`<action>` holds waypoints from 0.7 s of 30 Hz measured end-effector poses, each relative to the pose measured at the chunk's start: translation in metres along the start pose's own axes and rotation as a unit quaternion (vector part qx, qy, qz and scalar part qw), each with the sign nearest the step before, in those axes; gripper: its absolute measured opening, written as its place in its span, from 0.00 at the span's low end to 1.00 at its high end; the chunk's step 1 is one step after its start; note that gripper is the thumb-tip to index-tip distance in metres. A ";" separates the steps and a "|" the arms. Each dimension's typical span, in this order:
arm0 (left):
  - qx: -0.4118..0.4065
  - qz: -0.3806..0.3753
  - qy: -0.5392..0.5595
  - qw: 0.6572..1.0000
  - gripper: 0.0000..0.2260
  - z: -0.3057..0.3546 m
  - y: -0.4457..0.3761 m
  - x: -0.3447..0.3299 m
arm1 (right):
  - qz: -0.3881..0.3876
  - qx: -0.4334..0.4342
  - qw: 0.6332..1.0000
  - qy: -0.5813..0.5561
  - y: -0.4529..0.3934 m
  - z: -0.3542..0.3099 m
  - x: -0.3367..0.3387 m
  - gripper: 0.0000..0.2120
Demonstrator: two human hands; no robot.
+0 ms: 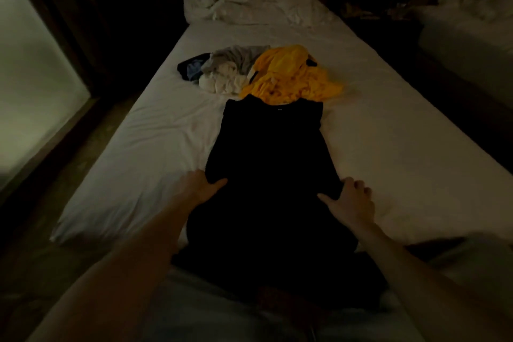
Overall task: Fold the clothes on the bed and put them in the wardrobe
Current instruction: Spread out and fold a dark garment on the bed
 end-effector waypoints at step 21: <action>-0.026 -0.022 0.265 0.964 0.14 0.044 0.123 -0.051 | -0.003 0.171 0.963 -0.208 0.092 -0.064 -0.063 0.06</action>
Point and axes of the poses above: each hand's wrist, its own y-axis away from the middle knuckle, its own x-axis out of the back of the hand, z = x × y, the point moved 3 cm from there along -y, towards the middle knuckle
